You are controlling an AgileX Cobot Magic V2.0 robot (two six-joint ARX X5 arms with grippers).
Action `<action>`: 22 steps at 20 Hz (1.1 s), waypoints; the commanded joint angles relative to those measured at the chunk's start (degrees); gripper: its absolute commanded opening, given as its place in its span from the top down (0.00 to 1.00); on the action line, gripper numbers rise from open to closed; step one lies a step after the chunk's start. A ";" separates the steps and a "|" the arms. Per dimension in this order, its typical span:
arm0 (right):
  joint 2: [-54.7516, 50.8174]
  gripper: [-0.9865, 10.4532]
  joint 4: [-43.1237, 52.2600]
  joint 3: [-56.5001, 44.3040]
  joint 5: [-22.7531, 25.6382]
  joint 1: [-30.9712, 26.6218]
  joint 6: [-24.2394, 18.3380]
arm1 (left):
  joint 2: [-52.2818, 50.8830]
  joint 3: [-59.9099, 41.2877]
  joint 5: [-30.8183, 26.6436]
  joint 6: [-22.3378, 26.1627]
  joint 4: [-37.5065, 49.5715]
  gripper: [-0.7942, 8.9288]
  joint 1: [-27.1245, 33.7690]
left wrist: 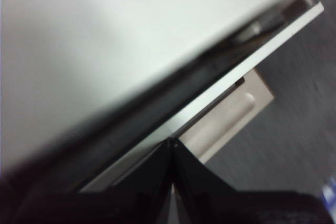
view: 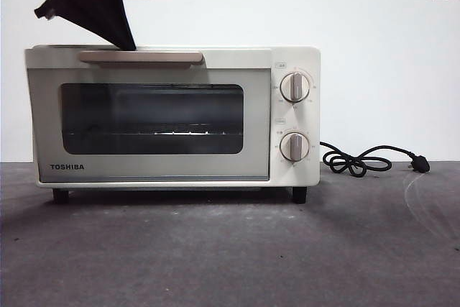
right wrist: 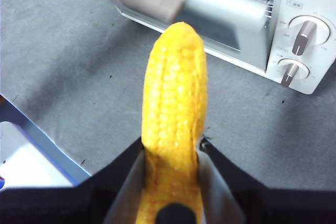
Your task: Take the corn from the table,put the corn in the oven
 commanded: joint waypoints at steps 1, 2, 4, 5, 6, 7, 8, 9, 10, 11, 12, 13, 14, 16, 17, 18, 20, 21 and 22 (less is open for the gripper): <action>-0.07 0.92 0.44 0.09 0.28 0.02 -0.59 | 2.34 -2.32 -1.81 2.01 -5.38 0.92 -1.55; -0.07 0.92 0.61 0.09 0.28 0.02 -0.59 | 2.32 -2.32 -1.79 2.12 -6.49 0.92 -2.32; -0.07 0.92 0.81 0.09 0.26 0.02 -0.59 | 2.27 -2.32 -1.81 2.12 -8.37 0.92 -4.02; -0.07 0.92 0.83 0.09 0.26 0.02 -0.59 | 2.16 -2.32 -1.81 2.10 -9.27 0.92 -5.05; -0.07 0.92 0.81 0.09 0.26 0.02 -0.59 | 1.90 -2.32 -1.81 2.10 -10.12 0.92 -6.14; -0.07 0.92 0.81 0.09 0.26 0.02 -0.59 | 1.64 -2.32 -1.79 2.10 -10.69 0.92 -7.15; -0.07 0.92 0.81 0.09 0.26 0.02 -0.59 | 1.31 -2.32 -1.81 2.08 -11.15 0.92 -8.46; -0.07 0.92 0.81 0.09 0.26 0.02 -0.59 | 0.57 -2.32 -1.81 2.01 -11.54 0.92 -10.43; -0.07 0.92 0.83 0.09 0.26 0.02 -0.59 | -0.31 -2.32 -1.84 1.64 -11.63 0.92 -12.50; -0.07 0.92 0.90 0.09 0.24 0.02 -0.61 | -1.33 -2.32 -1.84 0.92 -11.61 0.92 -14.53; -0.07 0.92 1.01 0.09 0.24 0.02 -0.61 | -2.56 -2.32 -1.86 0.39 -11.58 0.92 -16.52; -0.07 0.92 1.11 0.09 0.24 0.02 -0.63 | -3.98 -2.32 -1.86 0.17 -11.50 0.92 -18.36; -0.07 0.92 1.29 0.09 0.22 0.02 -0.70 | -5.44 -2.32 -1.90 -0.24 -11.15 0.92 -19.96; -0.04 0.92 1.70 0.09 -0.02 0.04 -1.36 | -8.72 -2.32 -3.58 -1.40 -10.80 0.92 -22.23; 0.00 0.92 2.25 0.09 -0.52 0.04 -1.95 | -10.62 -2.32 -6.47 -2.34 -10.80 0.92 -22.80; 0.04 0.92 3.08 0.09 -0.96 0.04 -2.10 | -12.72 -2.32 -9.88 -3.23 -10.93 0.92 -22.99; 0.28 0.92 5.64 0.09 -2.19 0.07 -2.69 | -17.27 -2.32 -15.87 -5.14 -10.99 0.92 -22.99; 0.46 0.92 7.19 0.09 -3.43 0.07 -3.50 | -19.61 -2.32 -18.23 -5.75 -10.99 0.92 -22.93; 0.79 0.92 8.33 0.09 -4.11 0.09 -3.82 | -21.42 -2.32 -19.58 -6.12 -11.08 0.92 -22.86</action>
